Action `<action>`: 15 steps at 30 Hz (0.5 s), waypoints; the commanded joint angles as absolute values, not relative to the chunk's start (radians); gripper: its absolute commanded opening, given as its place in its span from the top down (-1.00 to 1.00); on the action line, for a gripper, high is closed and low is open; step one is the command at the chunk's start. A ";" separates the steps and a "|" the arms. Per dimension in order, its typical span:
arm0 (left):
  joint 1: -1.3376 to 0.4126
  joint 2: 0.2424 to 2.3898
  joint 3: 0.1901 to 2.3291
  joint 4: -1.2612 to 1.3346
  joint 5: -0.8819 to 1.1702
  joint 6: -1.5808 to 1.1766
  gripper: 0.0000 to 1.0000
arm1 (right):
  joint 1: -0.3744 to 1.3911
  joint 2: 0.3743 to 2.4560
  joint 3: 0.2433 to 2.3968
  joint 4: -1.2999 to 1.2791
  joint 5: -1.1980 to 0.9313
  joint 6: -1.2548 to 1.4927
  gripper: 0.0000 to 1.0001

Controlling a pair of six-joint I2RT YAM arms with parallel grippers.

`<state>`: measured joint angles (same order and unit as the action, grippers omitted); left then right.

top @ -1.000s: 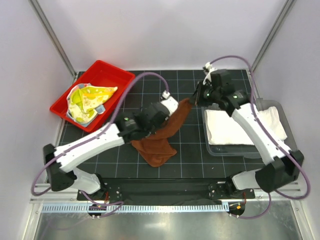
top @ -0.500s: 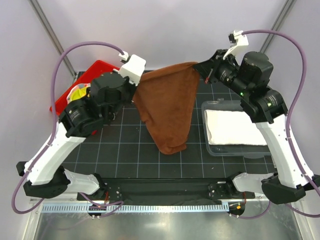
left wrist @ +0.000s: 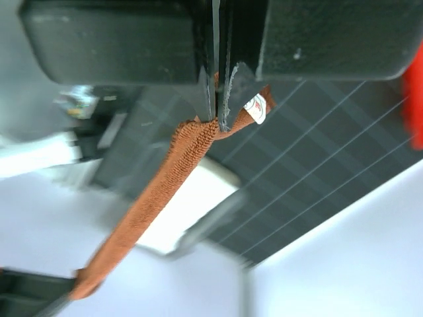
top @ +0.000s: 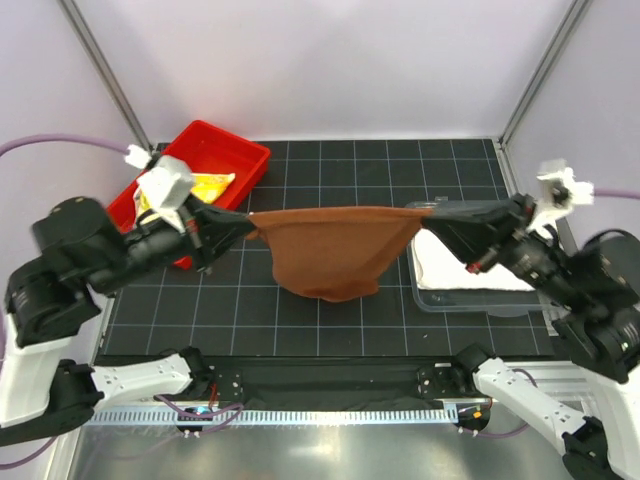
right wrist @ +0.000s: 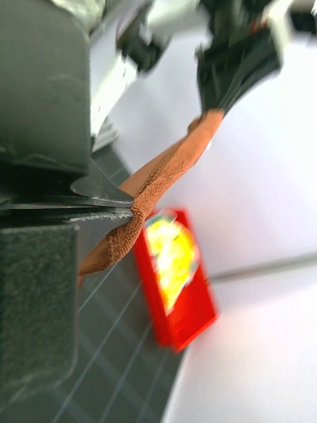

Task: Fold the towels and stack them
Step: Flatten out the crumpled towel

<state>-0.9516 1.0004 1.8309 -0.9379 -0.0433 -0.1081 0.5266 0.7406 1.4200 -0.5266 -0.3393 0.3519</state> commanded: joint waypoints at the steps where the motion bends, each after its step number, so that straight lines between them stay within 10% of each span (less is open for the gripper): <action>1: -0.951 0.963 1.833 -0.821 0.184 -0.245 1.00 | 0.526 0.697 1.382 -0.260 -0.451 0.519 0.98; 9: -0.953 1.054 1.974 -0.822 0.151 -0.270 0.99 | 0.528 0.796 1.522 -0.164 -0.453 0.552 0.98; 15: -0.948 1.184 2.031 -0.965 -0.339 -0.132 1.00 | 0.526 0.943 1.612 -0.394 -0.140 0.326 0.98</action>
